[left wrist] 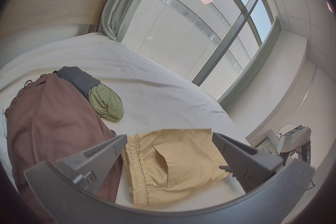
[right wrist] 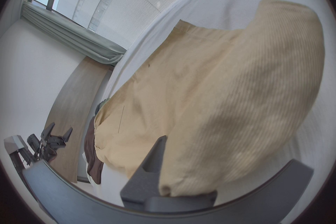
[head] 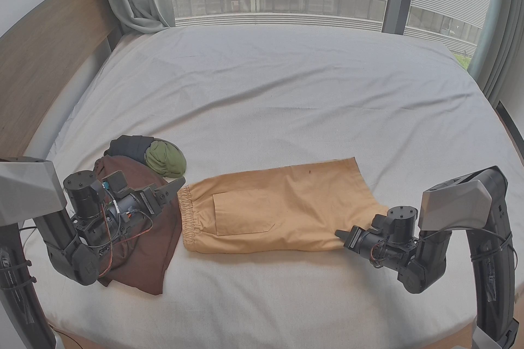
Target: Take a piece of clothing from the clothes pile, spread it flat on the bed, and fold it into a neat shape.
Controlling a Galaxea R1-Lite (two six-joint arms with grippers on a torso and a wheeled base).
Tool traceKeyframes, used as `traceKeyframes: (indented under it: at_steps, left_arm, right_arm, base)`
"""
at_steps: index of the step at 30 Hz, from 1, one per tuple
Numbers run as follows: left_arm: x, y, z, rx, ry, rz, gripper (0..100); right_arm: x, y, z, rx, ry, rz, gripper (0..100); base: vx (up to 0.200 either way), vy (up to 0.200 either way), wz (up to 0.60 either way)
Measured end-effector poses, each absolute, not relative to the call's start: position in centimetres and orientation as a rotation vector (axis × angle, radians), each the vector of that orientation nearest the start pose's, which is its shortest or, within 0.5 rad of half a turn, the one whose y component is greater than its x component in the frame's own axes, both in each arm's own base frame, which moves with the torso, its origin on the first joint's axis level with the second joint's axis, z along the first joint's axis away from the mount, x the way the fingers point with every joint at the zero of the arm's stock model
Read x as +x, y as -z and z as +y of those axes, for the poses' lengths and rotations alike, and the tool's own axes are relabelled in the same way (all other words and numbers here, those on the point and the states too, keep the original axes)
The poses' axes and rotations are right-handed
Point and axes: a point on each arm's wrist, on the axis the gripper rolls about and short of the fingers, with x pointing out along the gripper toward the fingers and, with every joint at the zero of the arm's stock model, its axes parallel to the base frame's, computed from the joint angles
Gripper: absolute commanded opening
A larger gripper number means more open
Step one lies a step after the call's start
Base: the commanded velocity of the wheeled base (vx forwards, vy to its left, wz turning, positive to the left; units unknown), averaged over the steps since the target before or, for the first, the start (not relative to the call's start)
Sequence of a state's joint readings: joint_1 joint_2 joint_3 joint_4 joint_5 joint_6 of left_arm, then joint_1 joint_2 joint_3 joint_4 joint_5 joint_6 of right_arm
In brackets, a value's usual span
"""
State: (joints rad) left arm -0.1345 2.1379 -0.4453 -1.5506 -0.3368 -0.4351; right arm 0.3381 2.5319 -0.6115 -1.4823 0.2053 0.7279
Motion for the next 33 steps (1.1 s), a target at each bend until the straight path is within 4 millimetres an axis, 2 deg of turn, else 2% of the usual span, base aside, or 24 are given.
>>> traceKeyframes:
  at_steps: [6,10,26,27,33]
  left_arm:
    - [31.2,-5.3,-4.8,-0.444,0.429,0.251,100]
    - [31.3,-4.9,-4.8,-0.446,0.426,0.266,100]
    - [30.9,-4.1,-5.3,-0.448,0.498,0.314,100]
    - [30.9,-4.2,-5.3,-0.448,0.506,0.313,100]
    - [30.9,-4.4,-5.2,-0.453,0.551,0.316,100]
  right_arm:
    - [30.3,6.4,10.5,0.648,-0.308,0.670,0]
    - [29.3,6.5,9.7,0.644,-0.277,0.700,0]
    - [28.6,6.6,9.0,0.643,-0.253,0.724,0]
    - [28.5,6.5,9.0,0.643,-0.252,0.725,100]
    - [27.8,6.4,8.8,0.640,-0.244,0.748,100]
  base:
    - [0.000,0.000,0.00]
    - [0.000,0.000,0.00]
    - [0.000,0.000,0.00]
    - [0.000,0.000,0.00]
    - [0.000,0.000,0.00]
